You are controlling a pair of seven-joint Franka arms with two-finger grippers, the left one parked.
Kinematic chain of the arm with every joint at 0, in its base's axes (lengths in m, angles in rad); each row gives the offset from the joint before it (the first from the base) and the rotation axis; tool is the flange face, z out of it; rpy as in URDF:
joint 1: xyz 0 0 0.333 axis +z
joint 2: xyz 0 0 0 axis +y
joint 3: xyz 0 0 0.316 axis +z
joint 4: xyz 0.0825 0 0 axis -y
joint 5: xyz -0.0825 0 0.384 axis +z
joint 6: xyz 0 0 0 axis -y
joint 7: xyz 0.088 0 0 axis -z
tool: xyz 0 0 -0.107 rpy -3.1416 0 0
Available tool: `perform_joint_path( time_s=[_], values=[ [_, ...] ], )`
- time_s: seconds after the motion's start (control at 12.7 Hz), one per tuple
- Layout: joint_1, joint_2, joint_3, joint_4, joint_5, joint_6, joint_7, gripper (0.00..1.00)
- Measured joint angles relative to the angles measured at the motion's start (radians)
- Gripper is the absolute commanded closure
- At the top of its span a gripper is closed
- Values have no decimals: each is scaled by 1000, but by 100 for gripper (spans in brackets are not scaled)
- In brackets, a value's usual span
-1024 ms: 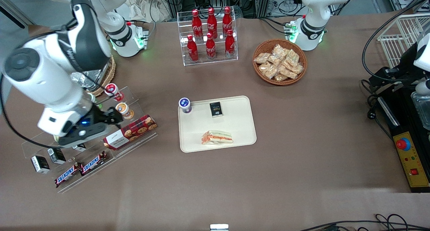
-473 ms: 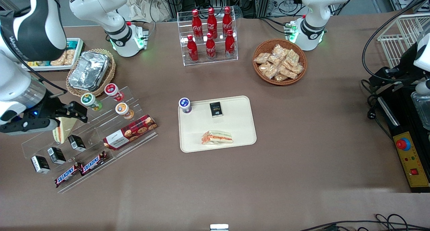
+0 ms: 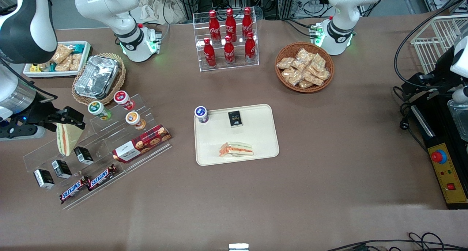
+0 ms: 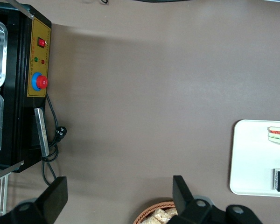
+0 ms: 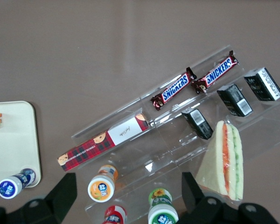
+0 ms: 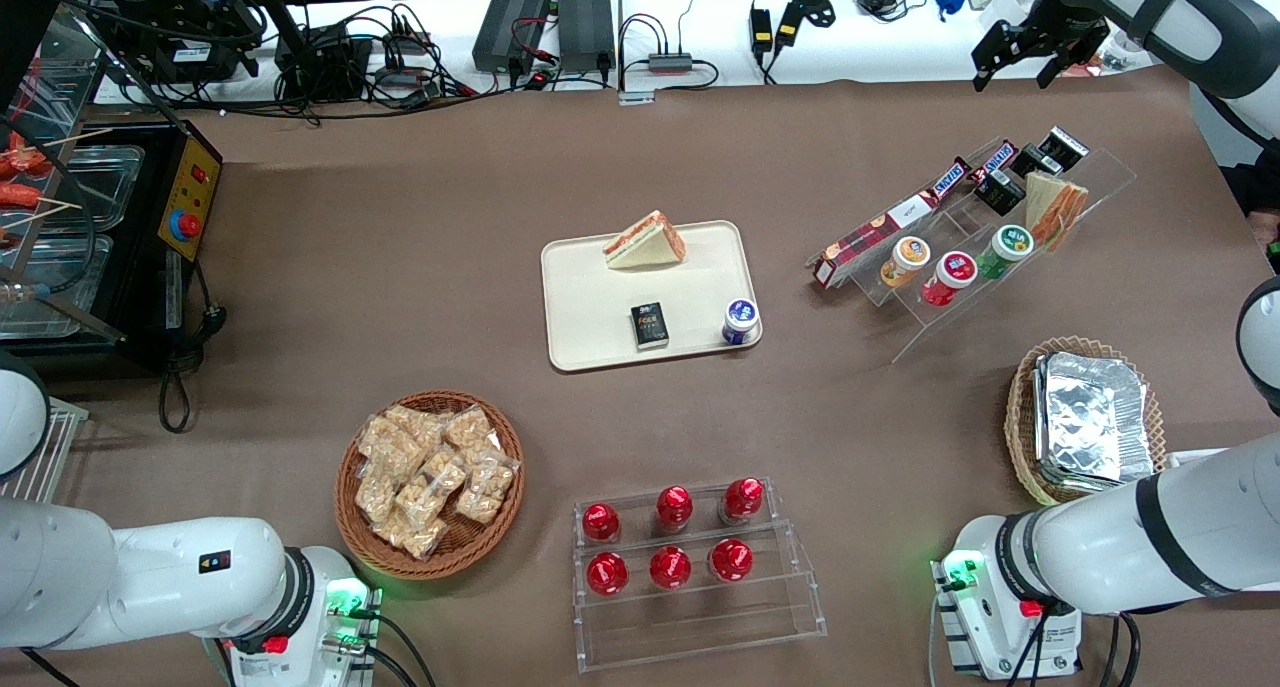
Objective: Place sandwich on tray
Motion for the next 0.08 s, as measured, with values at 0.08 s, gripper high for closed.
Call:
perform_joint_path(
  time_s=[0.08],
  values=[
    [-37, 0, 31, 0, 0, -2, 0, 0]
  ],
)
